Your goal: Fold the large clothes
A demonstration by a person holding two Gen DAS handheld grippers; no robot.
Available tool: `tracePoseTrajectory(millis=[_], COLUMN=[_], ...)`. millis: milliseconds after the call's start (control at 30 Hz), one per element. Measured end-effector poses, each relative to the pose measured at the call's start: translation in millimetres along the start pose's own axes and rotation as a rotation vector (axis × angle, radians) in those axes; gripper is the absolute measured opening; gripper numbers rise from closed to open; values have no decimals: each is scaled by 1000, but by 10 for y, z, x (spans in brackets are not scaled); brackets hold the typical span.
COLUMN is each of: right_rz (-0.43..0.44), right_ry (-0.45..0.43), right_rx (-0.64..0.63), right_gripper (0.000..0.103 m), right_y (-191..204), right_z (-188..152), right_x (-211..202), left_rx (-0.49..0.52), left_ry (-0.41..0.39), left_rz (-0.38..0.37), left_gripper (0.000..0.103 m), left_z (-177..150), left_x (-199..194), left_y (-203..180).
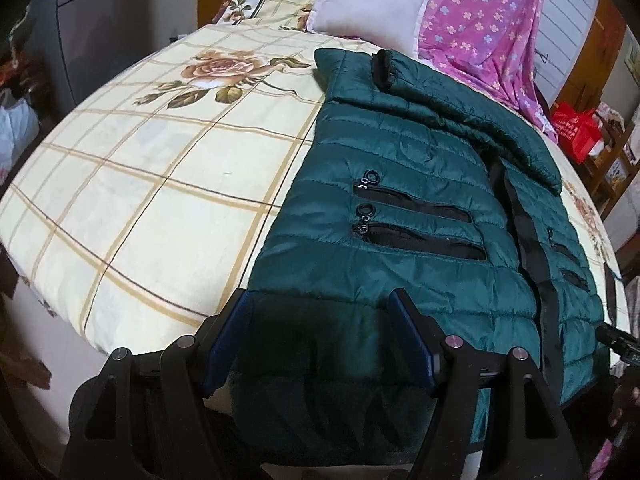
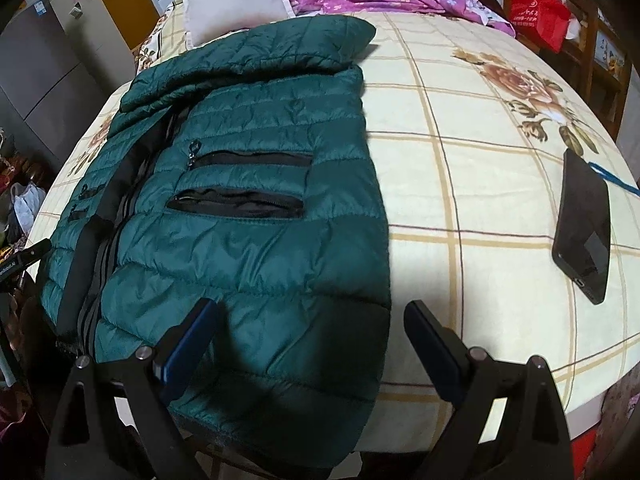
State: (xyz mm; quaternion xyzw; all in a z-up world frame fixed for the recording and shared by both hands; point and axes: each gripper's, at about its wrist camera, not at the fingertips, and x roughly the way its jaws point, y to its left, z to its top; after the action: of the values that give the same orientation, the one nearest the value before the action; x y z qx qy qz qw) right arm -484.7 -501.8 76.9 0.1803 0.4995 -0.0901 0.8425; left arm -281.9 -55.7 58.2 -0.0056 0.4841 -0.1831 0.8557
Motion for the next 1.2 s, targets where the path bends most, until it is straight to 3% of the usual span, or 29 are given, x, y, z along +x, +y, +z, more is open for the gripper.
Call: tracePoseTrajectory(millis=[467, 833, 967, 1200], right_rz=[78, 102, 168, 164], right_ry=[37, 39, 29, 37], right_rx=[0, -8, 8, -31], right_gripper=[96, 97, 99, 98], right_y=[32, 68, 100, 124], right_z=[-12, -12, -5, -65], right_x=[123, 146, 108, 130], left_rx=[-101, -70, -70, -60], left_ry=[92, 76, 78, 66], left_rz=[-62, -55, -55, -55], left_gripper=[53, 53, 53, 53], left_z=[-131, -127, -132, -163], left_x=[173, 197, 195, 183], left_y=[245, 199, 196, 182])
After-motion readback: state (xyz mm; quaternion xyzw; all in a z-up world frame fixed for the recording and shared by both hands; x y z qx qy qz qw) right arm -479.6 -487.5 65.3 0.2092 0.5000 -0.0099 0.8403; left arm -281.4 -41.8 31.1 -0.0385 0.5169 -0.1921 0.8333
